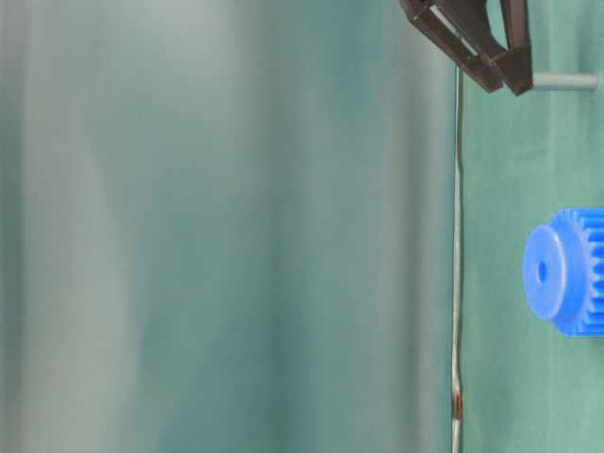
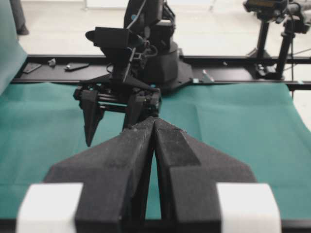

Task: Insert the shaft placed at a random location into the center hole of the medium gear at another random location.
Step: 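Move the open right gripper over the upright silver shaft, then lower the right gripper and close it around the silver shaft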

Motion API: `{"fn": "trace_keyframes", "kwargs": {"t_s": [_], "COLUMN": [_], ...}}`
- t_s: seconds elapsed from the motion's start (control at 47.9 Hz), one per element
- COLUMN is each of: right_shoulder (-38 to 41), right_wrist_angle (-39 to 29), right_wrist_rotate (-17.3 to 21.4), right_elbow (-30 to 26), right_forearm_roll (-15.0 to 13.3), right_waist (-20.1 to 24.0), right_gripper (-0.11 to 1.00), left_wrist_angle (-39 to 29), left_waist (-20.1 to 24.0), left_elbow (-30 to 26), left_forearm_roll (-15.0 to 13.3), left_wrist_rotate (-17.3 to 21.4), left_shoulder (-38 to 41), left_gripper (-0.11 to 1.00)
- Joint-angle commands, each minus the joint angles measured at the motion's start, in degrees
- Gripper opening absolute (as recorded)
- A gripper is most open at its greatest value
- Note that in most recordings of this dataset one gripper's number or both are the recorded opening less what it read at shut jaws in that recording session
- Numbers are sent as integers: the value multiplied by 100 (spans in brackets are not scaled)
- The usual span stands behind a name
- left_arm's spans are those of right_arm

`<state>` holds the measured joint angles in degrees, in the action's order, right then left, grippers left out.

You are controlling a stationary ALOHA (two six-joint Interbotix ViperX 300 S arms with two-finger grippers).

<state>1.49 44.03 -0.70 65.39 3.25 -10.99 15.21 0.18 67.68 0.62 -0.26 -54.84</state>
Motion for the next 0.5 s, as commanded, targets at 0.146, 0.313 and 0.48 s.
{"fn": "trace_keyframes", "kwargs": {"t_s": [0.146,0.313,0.48], "right_shoulder": [70,193,246], "right_wrist_angle": [123,123,132], "right_wrist_rotate": [18,18,18], "right_elbow": [-105,-123,-141], "right_forearm_roll": [18,79,132], "right_waist": [-18,-26,-26], "right_gripper": [71,69,68], "left_wrist_angle": [18,-9,-9], "left_waist": [9,9,9], "left_elbow": [-105,-105,-105], "left_forearm_roll": [18,18,18], "left_wrist_rotate": [-9,-9,-9], "left_shoulder": [35,35,35], "left_gripper": [0,0,0]}}
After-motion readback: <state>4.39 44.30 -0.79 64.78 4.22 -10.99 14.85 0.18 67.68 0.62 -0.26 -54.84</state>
